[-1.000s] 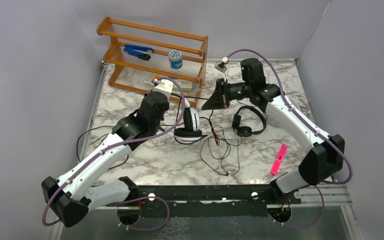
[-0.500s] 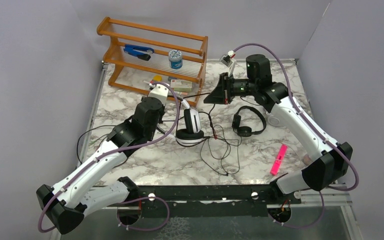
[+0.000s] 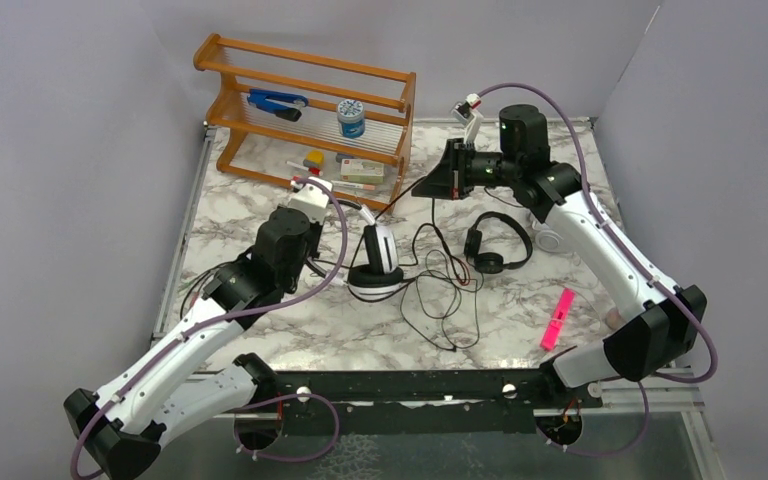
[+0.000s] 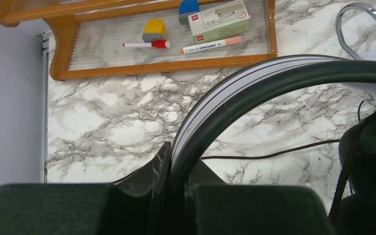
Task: Wrap the headphones
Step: Wrap the headphones cable around the headphones.
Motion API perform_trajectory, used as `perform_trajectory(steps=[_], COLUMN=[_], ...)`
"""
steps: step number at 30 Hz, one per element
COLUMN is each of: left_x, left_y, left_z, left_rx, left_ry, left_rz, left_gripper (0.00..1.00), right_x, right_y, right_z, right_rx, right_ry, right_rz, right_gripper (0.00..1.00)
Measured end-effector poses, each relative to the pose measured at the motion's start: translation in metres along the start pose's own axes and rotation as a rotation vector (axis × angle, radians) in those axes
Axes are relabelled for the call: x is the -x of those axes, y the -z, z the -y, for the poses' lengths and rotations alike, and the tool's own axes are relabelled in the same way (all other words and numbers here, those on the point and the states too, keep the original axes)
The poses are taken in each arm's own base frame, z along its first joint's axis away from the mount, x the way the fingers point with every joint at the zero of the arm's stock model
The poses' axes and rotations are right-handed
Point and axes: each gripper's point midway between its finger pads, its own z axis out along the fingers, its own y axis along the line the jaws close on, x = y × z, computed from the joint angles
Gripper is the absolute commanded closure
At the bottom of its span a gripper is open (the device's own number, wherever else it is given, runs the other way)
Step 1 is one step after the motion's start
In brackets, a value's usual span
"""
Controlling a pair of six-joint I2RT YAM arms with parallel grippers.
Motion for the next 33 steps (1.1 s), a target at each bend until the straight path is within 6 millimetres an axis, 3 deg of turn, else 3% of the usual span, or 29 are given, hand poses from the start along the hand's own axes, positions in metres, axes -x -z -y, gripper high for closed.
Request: perform_trajectory(steps=[9, 17, 27, 33], left_x=[-0.005, -0.013, 0.012, 0.022], left_y=[-0.003, -0.026, -0.042, -0.043], left_z=[0.001, -0.011, -0.018, -0.021], left_rx=[-0.004, 0.173, 0.298, 0.330], left_ry=[-0.011, 0.045, 0.114, 0.152], left_rz=[-0.008, -0.085, -0.097, -0.084], left_gripper=[1.00, 1.00, 1.00, 1.00], right_x=[0.003, -0.003, -0.032, -0.058], right_y=[-0.003, 0.000, -0.028, -0.050], right_z=[0.005, -0.028, -0.089, -0.100], right_rx=[0.016, 0.161, 0.330, 0.349], right_ry=[-0.051, -0.022, -0.009, -0.046], right_rz=[-0.002, -0.060, -0.145, -0.165], right_gripper=[0.99, 0.99, 0.94, 0.82])
